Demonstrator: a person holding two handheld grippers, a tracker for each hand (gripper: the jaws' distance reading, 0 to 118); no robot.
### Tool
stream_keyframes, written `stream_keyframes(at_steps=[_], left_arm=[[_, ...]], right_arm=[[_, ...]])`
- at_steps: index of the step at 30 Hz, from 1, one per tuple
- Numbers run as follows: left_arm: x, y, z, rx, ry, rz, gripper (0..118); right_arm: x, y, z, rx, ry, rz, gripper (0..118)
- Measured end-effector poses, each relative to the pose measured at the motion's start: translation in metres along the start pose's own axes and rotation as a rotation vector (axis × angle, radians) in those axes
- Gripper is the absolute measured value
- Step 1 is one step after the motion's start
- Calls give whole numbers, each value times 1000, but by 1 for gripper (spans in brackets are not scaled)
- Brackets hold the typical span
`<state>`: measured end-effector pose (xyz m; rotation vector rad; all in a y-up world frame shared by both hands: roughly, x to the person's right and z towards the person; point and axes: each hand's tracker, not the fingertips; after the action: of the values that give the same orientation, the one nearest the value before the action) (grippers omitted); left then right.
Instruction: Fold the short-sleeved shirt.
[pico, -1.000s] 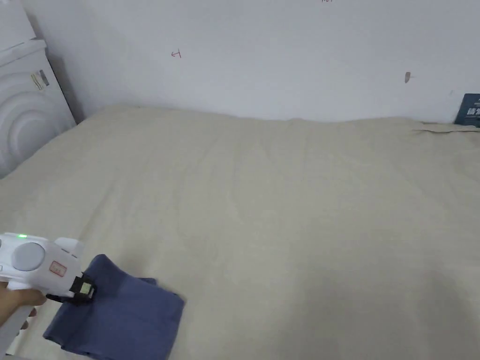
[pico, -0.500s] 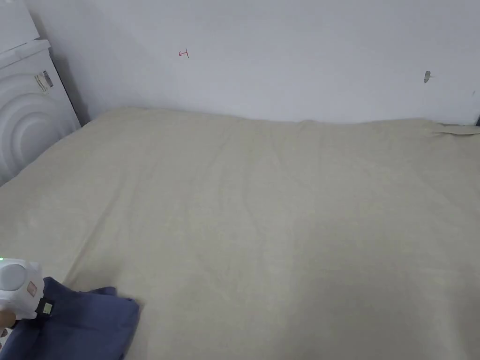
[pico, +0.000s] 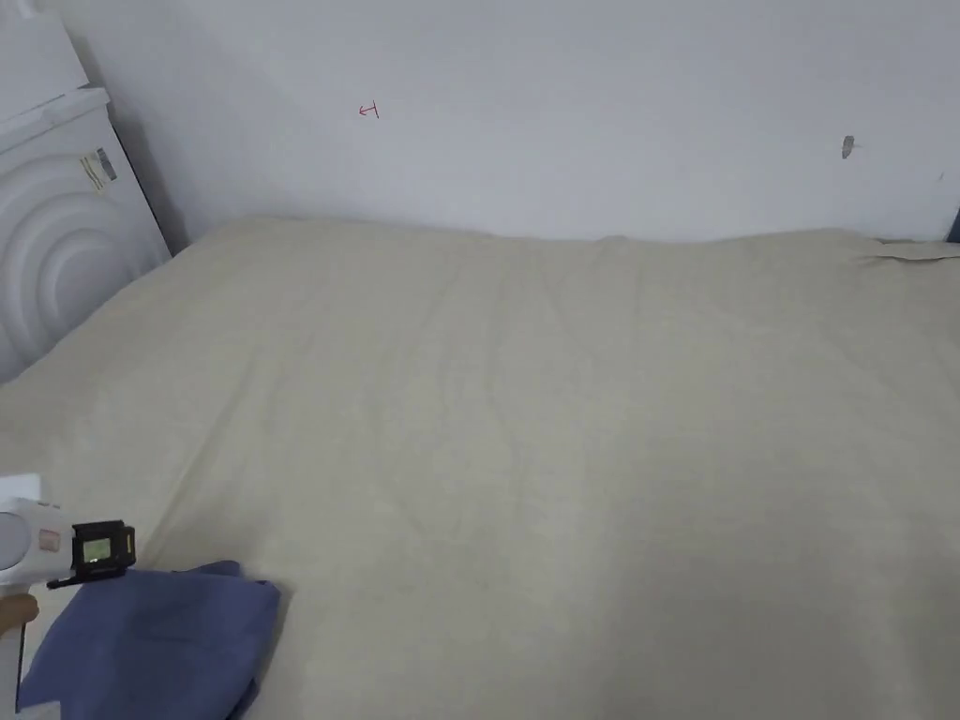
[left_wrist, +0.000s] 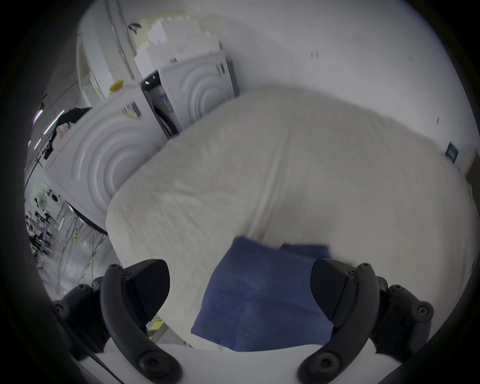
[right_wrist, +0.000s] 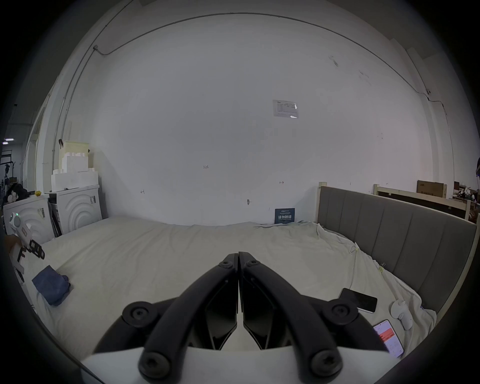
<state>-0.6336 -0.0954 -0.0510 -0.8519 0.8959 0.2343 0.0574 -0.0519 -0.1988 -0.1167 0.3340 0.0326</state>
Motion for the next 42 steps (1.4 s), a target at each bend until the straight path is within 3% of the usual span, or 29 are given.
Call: stream_keyframes(at_steps=[7,10,13,20,22,25,28,37,42], left_arm=[[10,5,88,420,-162,98,114],[25,4,120,515,-181,61,114],[42,-3,152,571,-248,52,106],[99,-40,208,763,-283,46,46],[111,-49,216,768,-319,38,43],[138,-68,224,821,-311,-23,15],[156,-82,224,834,-385,-14,7],[213,-134,225,878,-478,4,0],[240,-160,227,891,-492,-59,0]], right_arm=[[5,15,11,46,24,15,0],[5,20,14,66,32,18,0],[7,24,16,83,46,17,0],[8,30,21,114,64,3,0],[9,31,24,124,62,3,0],[9,31,27,130,57,-4,0],[11,30,29,130,43,-5,0],[11,16,32,147,-9,26,0],[7,7,32,150,-29,32,0]])
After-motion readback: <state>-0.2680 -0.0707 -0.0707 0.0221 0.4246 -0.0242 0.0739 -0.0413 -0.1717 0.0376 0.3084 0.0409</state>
